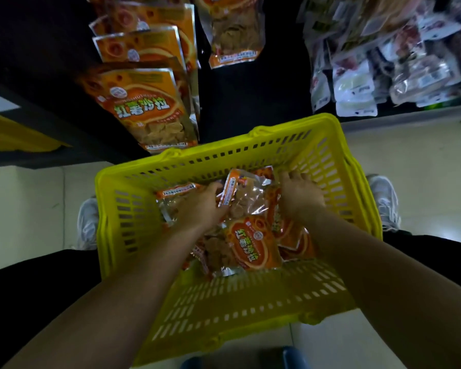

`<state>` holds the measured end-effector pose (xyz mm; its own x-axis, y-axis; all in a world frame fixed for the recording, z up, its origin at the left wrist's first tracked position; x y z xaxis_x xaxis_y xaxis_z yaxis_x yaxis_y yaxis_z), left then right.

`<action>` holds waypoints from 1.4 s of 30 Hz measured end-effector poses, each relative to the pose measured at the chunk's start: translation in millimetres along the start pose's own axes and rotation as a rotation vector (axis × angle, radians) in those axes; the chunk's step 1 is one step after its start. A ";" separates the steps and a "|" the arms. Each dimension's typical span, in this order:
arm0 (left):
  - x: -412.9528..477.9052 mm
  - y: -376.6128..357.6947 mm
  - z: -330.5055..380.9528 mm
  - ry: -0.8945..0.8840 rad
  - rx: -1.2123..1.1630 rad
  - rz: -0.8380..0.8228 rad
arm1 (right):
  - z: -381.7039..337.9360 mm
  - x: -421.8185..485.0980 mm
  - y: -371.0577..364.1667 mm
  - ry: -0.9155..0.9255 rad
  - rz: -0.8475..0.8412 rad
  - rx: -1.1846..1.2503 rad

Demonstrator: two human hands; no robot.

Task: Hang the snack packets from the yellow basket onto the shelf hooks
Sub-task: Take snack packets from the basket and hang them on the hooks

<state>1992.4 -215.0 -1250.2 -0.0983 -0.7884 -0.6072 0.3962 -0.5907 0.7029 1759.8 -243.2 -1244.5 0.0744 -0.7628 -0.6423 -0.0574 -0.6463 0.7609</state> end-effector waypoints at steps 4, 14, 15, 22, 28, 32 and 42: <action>0.2 -0.2 -4.4 0.029 -0.008 0.012 | -2.7 0.7 0.9 -0.044 -0.099 0.073; -43.8 63.3 5.7 0.002 -0.116 -0.004 | 15.0 -54.3 55.2 0.060 -0.095 0.081; -51.3 72.3 7.7 -0.013 -0.102 0.010 | 15.0 -63.4 66.3 0.071 -0.065 0.053; -118.4 138.2 30.5 -0.108 -0.133 0.139 | -0.5 -143.9 149.2 0.187 0.116 -0.142; -173.4 203.2 54.7 -0.209 -0.268 0.240 | -19.2 -217.2 214.9 0.293 0.260 -0.270; -201.9 231.4 69.1 -0.292 -0.329 0.232 | -29.0 -246.5 234.0 0.359 0.319 -0.260; -198.9 231.2 117.0 -0.394 -0.661 0.077 | -51.9 -226.5 245.2 0.459 0.479 0.055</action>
<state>1996.7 -214.9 -923.6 -0.3167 -0.8991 -0.3022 0.8657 -0.4042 0.2954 1780.5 -227.9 -907.7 0.4440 -0.8878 -0.1208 -0.2392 -0.2474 0.9389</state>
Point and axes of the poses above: each hand's wrist, its own x-axis towards the middle knuckle, its own y-axis out of the back of the hand, z = x × y, the point moved 1 cm from there along x, towards the middle knuckle, and after that the axes turned 9 degrees about -z, right-handed, at the moved point
